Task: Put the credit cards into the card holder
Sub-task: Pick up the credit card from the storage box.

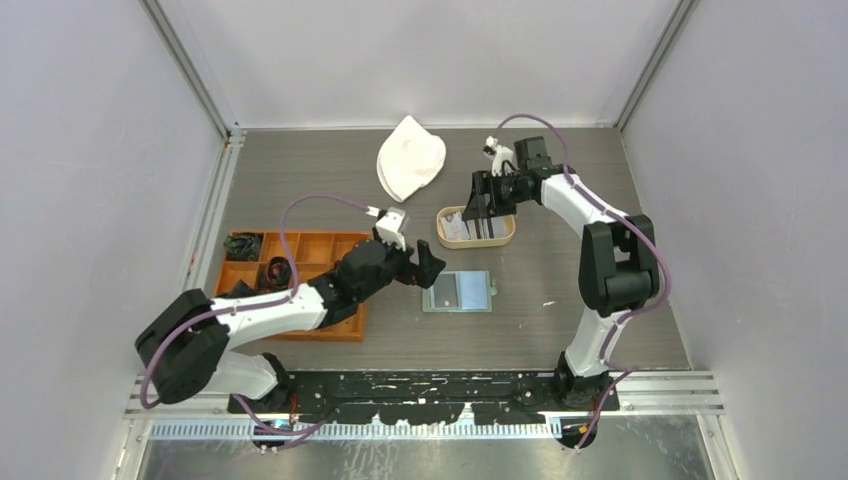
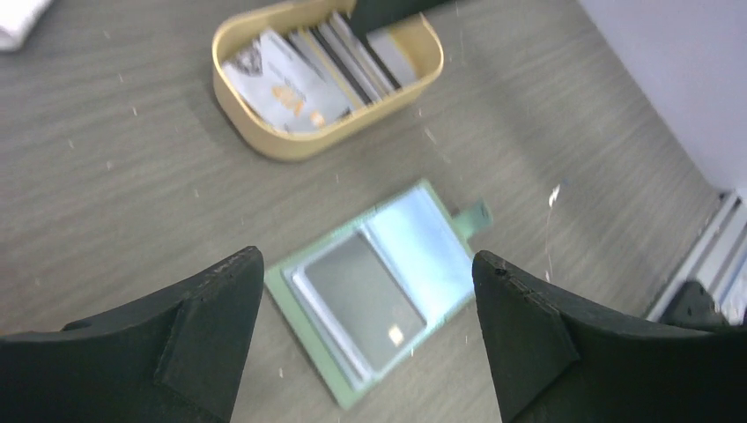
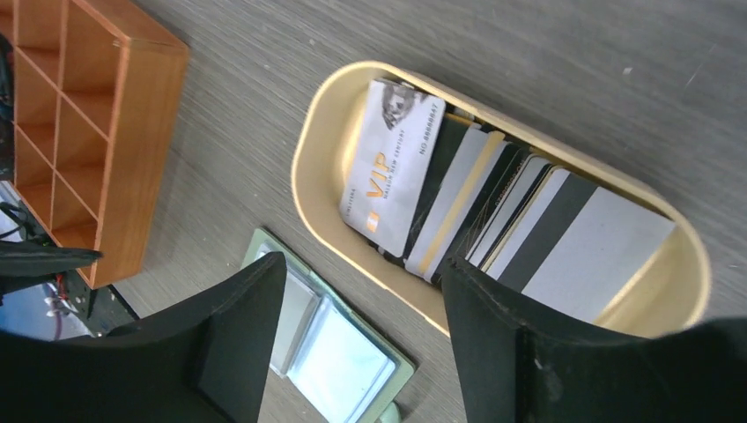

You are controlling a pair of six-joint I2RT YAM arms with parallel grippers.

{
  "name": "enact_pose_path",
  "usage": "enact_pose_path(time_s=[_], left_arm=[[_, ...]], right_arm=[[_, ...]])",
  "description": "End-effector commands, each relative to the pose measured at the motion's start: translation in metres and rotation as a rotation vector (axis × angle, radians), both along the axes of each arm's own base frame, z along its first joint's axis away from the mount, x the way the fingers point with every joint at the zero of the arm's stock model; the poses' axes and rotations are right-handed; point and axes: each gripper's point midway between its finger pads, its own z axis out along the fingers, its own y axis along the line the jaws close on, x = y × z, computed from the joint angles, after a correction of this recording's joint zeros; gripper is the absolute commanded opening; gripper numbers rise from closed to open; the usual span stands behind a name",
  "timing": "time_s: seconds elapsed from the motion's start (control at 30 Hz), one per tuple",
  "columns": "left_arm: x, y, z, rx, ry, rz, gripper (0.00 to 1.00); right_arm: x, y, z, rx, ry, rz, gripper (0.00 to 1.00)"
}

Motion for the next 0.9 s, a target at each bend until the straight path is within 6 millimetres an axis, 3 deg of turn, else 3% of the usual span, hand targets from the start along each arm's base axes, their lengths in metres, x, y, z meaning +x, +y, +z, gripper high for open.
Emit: enact_pose_path(time_s=[0.0,0.23,0.6,0.87], left_arm=[[0.038,-0.022,0.061,-0.183,-0.108,0.042,0.87],[0.076,-0.031,0.04,-0.203,-0.018,0.113,0.7],[0.106,-0.03,-0.009,-0.12,0.184,0.244,0.66],[0.124,-0.04,-0.03,-0.086,0.241,0.26,0.61]], right_arm=[[0.011,0.006,-0.007,0.012,0.058,-0.008,0.68],[0.016,0.009,-0.033,0.0,0.144,-0.011,0.57],[0.013,0.019,-0.055,0.048,0.242,0.009,0.5],[0.008,0.032,-0.058,0.092,0.285,0.029,0.48]])
